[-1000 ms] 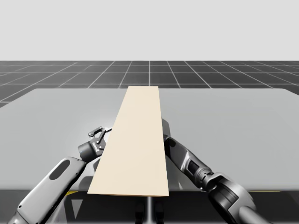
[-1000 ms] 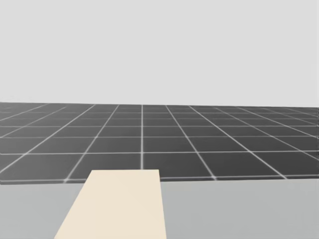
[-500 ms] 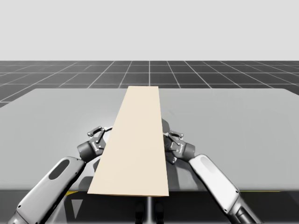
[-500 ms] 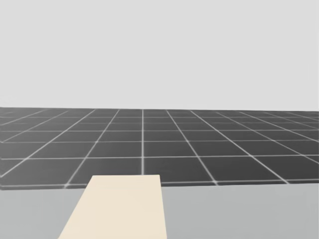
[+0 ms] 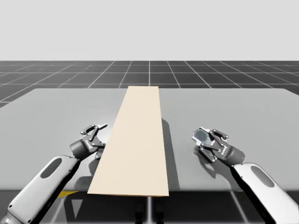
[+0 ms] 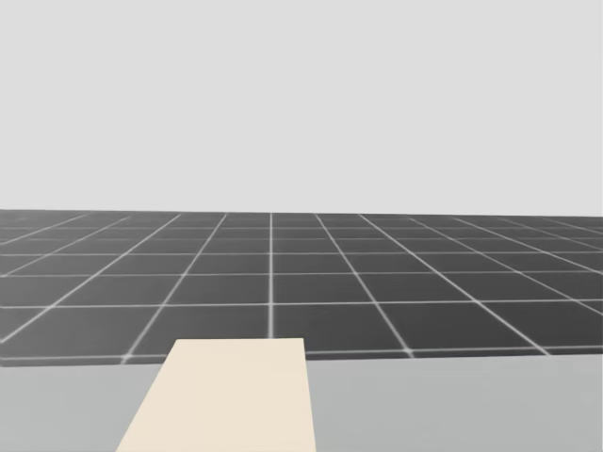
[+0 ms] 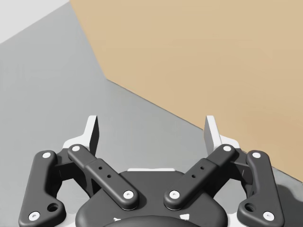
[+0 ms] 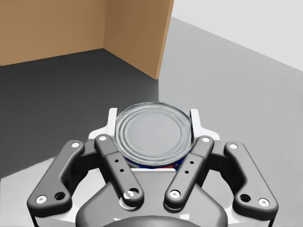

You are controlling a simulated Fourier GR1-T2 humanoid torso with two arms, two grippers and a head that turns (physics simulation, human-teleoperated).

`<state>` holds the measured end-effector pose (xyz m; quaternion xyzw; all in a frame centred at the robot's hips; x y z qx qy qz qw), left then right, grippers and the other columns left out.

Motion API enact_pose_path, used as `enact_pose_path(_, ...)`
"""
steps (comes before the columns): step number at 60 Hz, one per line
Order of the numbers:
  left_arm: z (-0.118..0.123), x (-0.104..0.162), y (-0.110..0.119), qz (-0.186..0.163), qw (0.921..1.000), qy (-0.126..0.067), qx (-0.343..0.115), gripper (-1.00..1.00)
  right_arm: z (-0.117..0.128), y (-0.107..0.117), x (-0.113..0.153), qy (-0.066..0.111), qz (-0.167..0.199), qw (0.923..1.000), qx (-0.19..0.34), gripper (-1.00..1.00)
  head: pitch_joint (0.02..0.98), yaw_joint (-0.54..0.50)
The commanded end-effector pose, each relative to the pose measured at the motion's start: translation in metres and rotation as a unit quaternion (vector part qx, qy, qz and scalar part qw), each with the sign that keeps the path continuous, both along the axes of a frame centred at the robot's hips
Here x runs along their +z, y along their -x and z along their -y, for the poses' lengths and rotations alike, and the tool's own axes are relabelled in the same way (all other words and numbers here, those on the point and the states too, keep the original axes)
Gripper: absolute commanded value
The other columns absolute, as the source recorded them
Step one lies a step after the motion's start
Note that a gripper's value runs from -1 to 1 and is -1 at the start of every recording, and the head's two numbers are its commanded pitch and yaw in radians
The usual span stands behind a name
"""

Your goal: Retrieve the object from inside the box.

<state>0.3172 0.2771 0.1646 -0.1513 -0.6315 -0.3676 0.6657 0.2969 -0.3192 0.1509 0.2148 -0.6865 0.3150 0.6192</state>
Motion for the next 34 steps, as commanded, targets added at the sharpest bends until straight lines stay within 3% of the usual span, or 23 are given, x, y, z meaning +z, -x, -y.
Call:
enact_pose_path(1,-0.006,0.001,-0.003,0.001,0.9999,0.001,0.010,-1.00,0.029,-0.021,0.034,-0.022,0.064,0.9938,-0.088,1.00,0.175,-0.07)
enact_pose_path(11,-0.015,0.000,-0.006,0.003,0.9995,-0.001,0.031,-1.00,0.042,-0.047,0.080,-0.022,0.111,0.9853,-0.128,1.00,0.171,-0.07)
enact_pose_path(24,-0.023,0.000,-0.008,0.003,0.9989,-0.002,0.046,-1.00,0.041,-0.069,0.140,-0.026,0.167,0.9712,-0.168,1.00,0.170,-0.07)
enact_pose_path(34,-0.022,-0.001,-0.008,0.003,0.9988,-0.006,0.048,-1.00,0.038,-0.073,0.200,-0.044,0.229,0.9492,-0.211,1.00,0.169,-0.07)
